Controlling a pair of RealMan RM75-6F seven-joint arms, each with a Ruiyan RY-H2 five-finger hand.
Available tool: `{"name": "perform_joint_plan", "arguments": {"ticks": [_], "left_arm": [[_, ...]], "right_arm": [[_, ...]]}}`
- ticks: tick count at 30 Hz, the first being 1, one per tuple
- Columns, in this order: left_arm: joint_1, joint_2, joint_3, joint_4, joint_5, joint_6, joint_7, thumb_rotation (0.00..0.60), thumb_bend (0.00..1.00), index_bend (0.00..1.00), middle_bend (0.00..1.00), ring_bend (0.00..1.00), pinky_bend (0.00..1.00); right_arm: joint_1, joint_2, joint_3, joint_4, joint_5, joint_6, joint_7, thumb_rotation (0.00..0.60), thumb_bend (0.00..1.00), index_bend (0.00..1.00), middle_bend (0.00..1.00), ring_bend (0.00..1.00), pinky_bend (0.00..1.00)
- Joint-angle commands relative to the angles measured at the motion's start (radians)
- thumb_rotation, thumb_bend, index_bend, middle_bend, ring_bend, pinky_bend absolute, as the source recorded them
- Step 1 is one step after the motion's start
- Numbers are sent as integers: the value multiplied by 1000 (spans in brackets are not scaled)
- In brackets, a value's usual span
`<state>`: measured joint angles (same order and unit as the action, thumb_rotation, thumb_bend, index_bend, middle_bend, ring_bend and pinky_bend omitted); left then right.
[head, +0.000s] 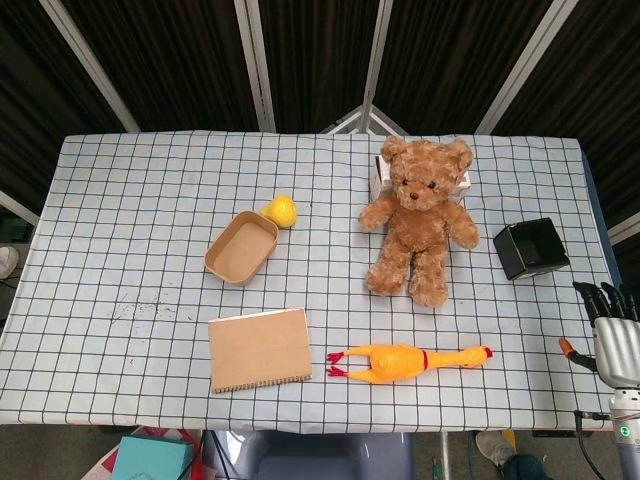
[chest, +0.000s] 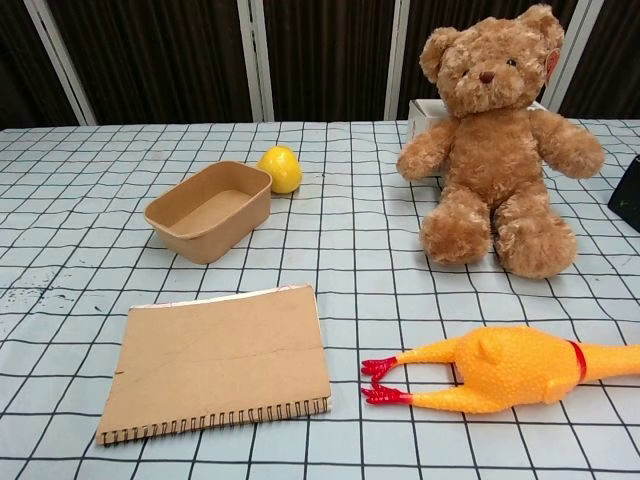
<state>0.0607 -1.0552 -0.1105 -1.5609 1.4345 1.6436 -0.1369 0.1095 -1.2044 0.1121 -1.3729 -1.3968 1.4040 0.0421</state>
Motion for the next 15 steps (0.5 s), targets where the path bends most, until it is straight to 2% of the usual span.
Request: {"name": "perform_joint_plan", "arguments": {"ticks": [1,15], "left_arm": [[1,0,1,-2,2,1,2,600,269,223,0,0,135],[5,0,7,-11,8,10,13,600,269,223,0,0,135]], "right_arm": [[1,0,0,1,2,-2,2,600,237,149,177,105,0],[-3,11,2,-24,17,-16,30,600,237,148,177,105,0]]}}
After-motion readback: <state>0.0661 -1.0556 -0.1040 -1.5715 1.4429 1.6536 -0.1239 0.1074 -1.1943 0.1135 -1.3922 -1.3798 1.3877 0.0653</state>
